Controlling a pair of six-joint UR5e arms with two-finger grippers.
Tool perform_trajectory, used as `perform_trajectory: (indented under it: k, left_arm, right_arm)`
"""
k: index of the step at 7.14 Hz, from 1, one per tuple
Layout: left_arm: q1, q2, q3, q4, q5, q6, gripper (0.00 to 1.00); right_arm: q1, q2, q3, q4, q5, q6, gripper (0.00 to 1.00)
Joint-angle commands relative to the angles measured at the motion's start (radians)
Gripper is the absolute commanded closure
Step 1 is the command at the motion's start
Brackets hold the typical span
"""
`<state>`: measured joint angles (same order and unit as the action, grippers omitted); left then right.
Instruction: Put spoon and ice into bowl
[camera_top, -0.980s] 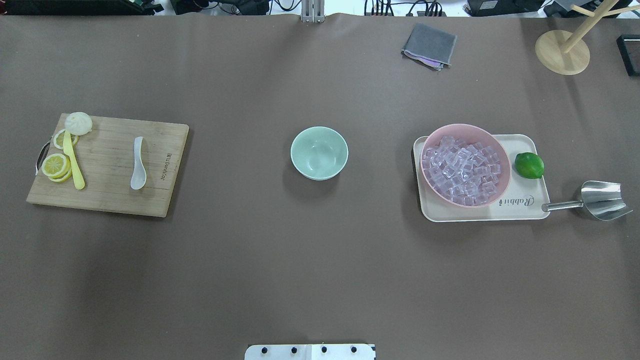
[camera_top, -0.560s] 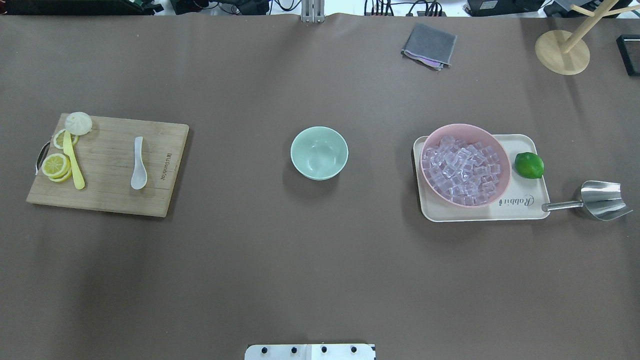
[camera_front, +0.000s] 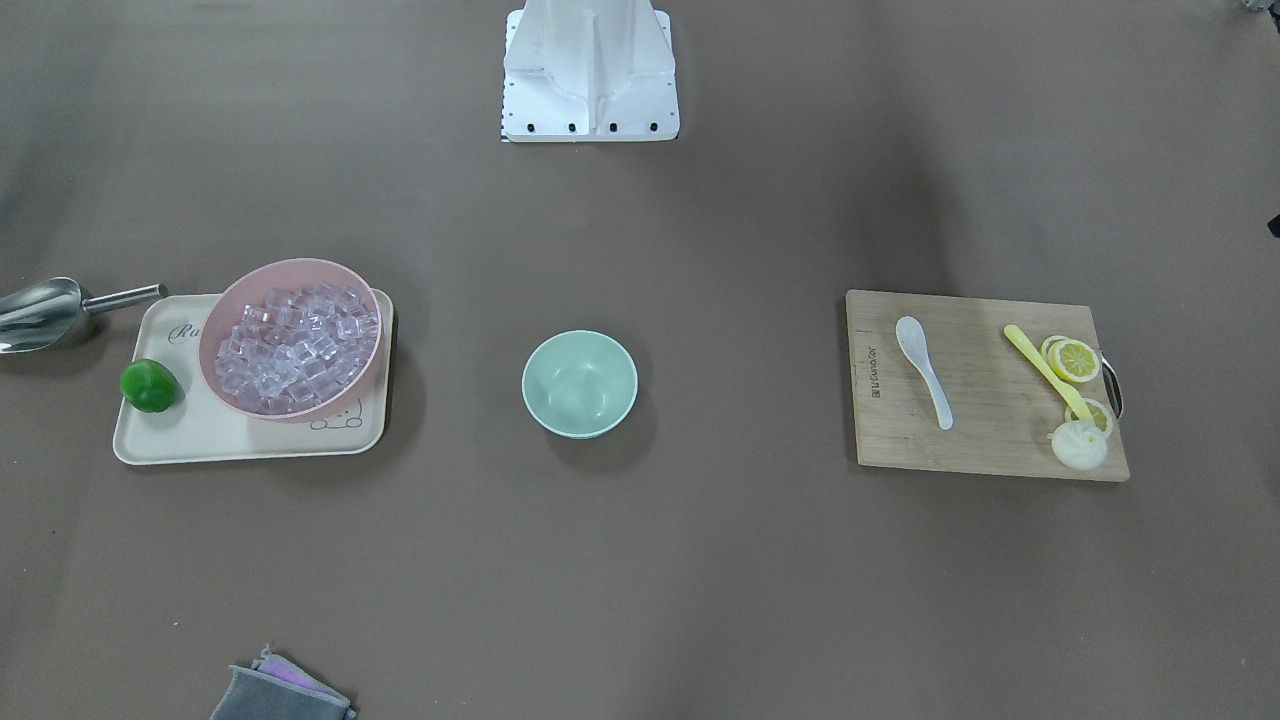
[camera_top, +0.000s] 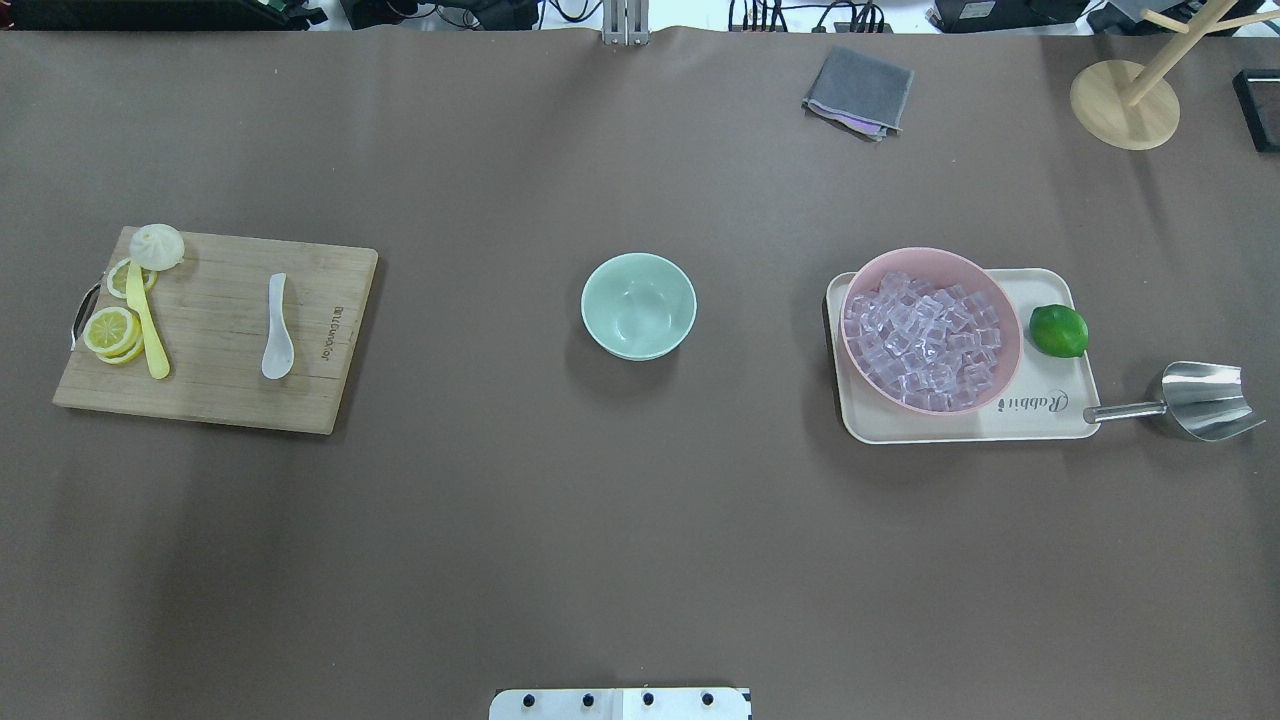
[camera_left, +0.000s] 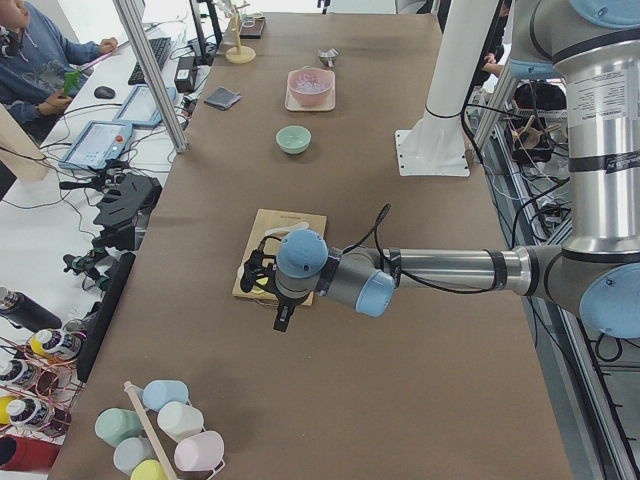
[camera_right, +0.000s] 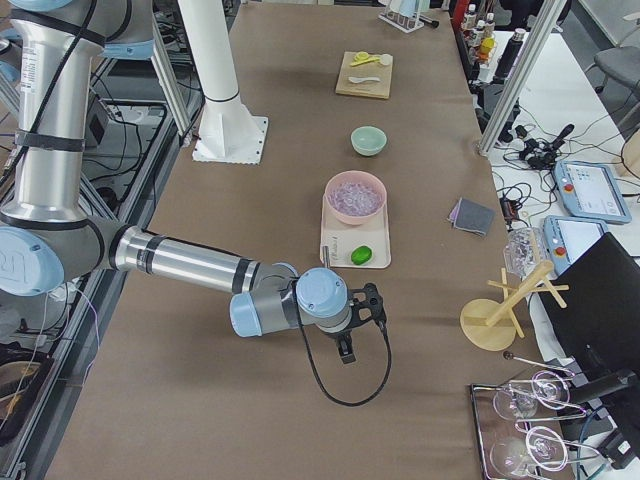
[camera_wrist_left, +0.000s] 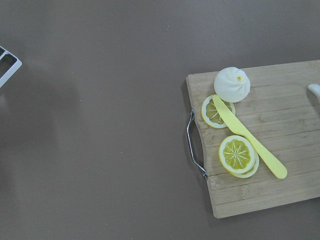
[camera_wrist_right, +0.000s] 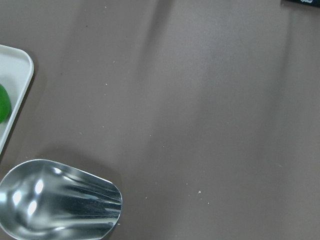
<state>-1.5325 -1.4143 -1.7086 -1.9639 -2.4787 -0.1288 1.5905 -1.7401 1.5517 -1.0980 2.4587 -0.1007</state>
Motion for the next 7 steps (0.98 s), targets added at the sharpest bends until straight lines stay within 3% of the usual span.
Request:
perform_trajectory:
  k: [1, 7]
  left_arm:
    - [0.003, 0.003, -0.006, -0.001, 0.066, -0.066, 0.02]
    - [0.008, -0.003, 0.009, -0.013, 0.047, -0.057, 0.02]
  right_arm:
    - [0.005, 0.004, 0.016, -0.003, -0.006, 0.024, 0.00]
    - [-0.004, 0.004, 0.041, 0.006, 0.040, 0.039, 0.00]
